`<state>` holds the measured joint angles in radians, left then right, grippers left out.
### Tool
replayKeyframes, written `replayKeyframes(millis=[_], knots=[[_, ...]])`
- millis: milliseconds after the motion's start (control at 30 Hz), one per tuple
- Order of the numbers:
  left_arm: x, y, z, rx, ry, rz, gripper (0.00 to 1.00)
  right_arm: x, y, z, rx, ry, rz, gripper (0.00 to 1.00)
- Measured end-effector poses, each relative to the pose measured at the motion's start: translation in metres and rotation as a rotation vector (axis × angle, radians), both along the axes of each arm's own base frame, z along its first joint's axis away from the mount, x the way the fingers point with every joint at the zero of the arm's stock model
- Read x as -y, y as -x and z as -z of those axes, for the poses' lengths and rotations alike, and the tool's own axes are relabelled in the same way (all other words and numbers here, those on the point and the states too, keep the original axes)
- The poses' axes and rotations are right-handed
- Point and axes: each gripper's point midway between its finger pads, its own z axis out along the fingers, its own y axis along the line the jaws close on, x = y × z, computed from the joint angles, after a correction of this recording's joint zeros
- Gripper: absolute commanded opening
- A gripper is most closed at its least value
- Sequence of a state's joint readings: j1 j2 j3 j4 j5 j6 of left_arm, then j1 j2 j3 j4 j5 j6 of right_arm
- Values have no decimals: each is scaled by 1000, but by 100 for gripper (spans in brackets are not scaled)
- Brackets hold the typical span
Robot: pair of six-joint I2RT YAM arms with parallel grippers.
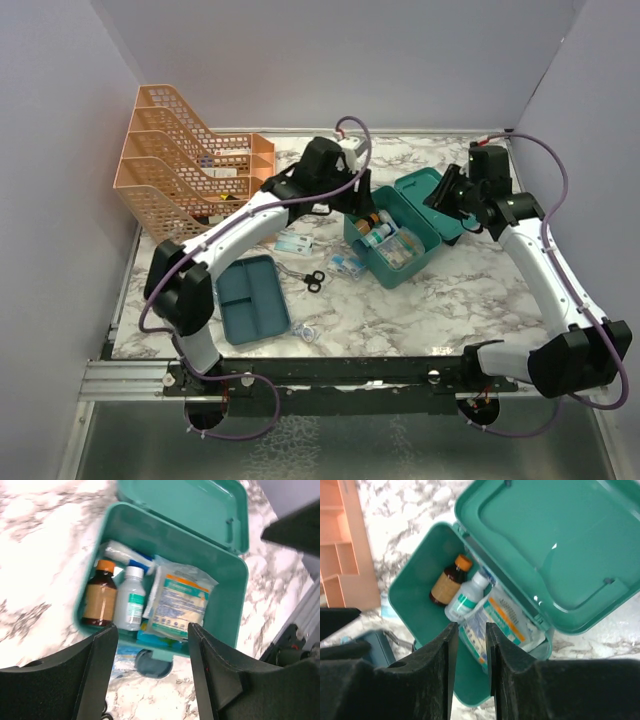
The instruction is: Organize the medicine kit
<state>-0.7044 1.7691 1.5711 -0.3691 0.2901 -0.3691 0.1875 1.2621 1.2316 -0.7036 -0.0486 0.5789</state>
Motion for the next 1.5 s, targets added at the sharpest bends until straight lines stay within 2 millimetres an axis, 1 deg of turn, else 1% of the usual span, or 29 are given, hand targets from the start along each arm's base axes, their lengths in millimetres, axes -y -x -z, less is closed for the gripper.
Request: replayKeyframes(millis=[67,167,233,333,433,600,700,767,900,1067,1333,1500], knots=[[-19,-2,-5,12,19,-65,63,-7,9,10,-39,1,-31,30],[-48,3,4,-9,27,-168,65,-24,23,23,-93,17,-96,30],[-67,8,17,-43,30,-237,66,-35,30,30,-123,31,-140,30],[-93,17,40,-101,41,-334,69,-50,42,49,-194,70,-198,30],[-110,21,57,-152,52,-404,71,-53,48,63,-249,101,-216,31],[-110,24,70,-217,93,-455,71,-53,49,88,-334,162,-218,33],[-107,21,73,-235,113,-469,72,-52,48,105,-382,203,-216,36],[-104,19,78,-249,120,-472,72,-52,49,112,-406,221,-221,37],[-100,21,95,-288,113,-467,72,-50,49,126,-446,249,-222,36],[-98,25,114,-331,90,-457,75,-45,49,144,-493,298,-206,37],[-93,30,151,-415,34,-426,75,-40,49,155,-527,329,-180,37],[-88,31,162,-445,23,-400,74,-40,49,156,-533,325,-172,37]])
